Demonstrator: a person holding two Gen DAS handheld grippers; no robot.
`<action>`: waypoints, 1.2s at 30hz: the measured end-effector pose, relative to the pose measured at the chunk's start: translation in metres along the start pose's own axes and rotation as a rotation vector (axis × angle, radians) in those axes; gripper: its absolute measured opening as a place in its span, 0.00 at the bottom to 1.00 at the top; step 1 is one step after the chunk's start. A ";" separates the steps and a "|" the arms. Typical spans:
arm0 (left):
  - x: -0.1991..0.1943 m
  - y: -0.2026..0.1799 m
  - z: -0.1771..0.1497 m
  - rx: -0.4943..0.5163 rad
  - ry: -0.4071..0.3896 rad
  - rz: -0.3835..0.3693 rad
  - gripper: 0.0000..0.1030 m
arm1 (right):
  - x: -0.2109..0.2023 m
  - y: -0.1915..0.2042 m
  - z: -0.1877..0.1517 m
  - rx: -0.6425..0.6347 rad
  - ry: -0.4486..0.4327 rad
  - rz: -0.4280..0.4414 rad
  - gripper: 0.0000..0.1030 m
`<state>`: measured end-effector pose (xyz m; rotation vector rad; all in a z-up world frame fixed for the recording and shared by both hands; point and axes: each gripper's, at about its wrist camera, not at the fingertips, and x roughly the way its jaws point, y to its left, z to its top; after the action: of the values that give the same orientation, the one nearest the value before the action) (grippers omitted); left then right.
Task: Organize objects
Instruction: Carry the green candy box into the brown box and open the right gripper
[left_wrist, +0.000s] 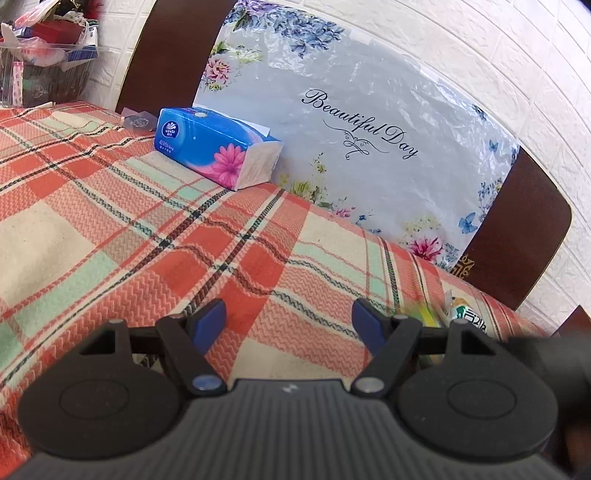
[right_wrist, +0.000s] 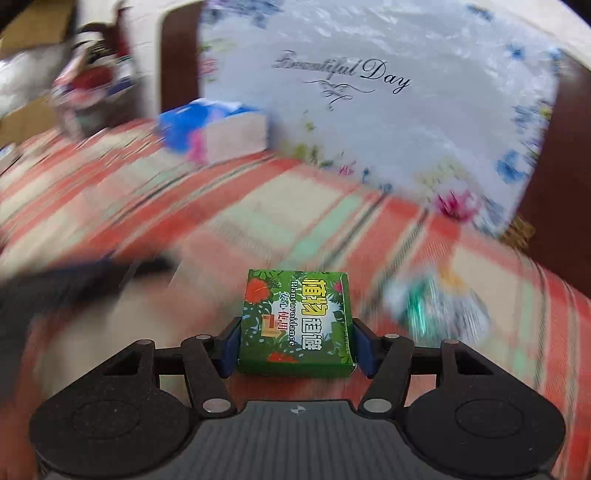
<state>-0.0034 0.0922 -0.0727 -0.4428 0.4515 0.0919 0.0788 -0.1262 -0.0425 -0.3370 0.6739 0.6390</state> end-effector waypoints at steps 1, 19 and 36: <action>0.000 0.000 0.000 0.001 0.000 -0.002 0.74 | -0.017 0.001 -0.018 0.007 -0.005 0.002 0.58; -0.064 -0.188 -0.071 0.250 0.499 -0.492 0.74 | -0.198 -0.085 -0.214 0.407 -0.042 -0.370 0.82; -0.072 -0.296 -0.098 0.390 0.625 -0.632 0.46 | -0.235 -0.083 -0.214 0.349 -0.292 -0.385 0.58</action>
<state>-0.0534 -0.2160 -0.0035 -0.2028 0.9002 -0.7551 -0.1097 -0.3952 -0.0366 -0.0415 0.4128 0.1896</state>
